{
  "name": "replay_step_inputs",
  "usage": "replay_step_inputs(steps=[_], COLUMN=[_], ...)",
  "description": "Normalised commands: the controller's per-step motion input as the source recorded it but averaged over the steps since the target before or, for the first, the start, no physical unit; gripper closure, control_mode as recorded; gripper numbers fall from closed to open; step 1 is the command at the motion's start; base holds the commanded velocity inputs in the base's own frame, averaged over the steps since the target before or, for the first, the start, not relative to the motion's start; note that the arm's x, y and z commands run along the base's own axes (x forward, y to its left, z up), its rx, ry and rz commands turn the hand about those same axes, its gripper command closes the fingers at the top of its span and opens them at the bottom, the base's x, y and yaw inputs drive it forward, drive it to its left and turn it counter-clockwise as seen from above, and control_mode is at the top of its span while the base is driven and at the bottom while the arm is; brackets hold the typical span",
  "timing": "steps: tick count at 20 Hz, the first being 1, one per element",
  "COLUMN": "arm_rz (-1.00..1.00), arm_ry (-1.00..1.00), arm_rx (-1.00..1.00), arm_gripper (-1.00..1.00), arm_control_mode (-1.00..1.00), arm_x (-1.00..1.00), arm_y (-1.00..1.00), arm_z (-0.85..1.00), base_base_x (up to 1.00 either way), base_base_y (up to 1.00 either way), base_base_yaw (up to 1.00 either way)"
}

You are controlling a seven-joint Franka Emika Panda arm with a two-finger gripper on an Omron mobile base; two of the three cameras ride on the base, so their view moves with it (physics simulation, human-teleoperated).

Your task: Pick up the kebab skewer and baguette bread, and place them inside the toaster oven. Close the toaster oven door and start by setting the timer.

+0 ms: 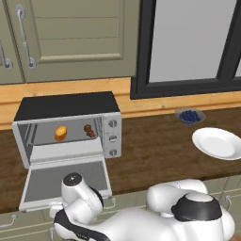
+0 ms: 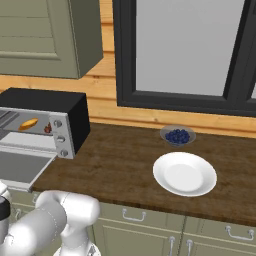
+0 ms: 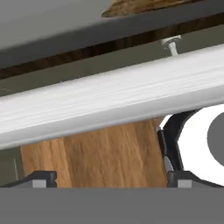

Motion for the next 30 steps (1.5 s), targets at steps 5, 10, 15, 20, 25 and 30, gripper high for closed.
replay_step_inputs(steps=[5, 10, 15, 20, 25, 30], arm_rz=[0.03, 0.02, 0.0, 0.0, 0.0, 0.0], arm_ry=[-0.14, -0.13, -0.16, -0.1, 0.0, -0.01], arm_rx=[-0.01, -0.01, -0.01, 0.0, 0.0, 0.0], arm_gripper=[-1.0, -1.0, -1.0, -1.0, -1.0, -1.0], arm_control_mode=[-1.0, -1.0, -1.0, -1.0, -1.0, -1.0], arm_x=[0.28, 0.41, 0.67, 0.59, 0.5, 0.68], arm_y=[0.01, 0.0, 0.0, 0.0, 0.0, -0.06], arm_z=[0.0, 0.0, 0.09, 0.61, 0.89, 0.74], base_base_x=[0.0, 0.0, 0.0, 0.0, 0.0, 0.0], base_base_y=[0.0, 0.0, 0.0, 0.0, 0.0, 0.0], base_base_yaw=[0.0, 0.0, 0.0, 0.0, 0.0, 0.0])
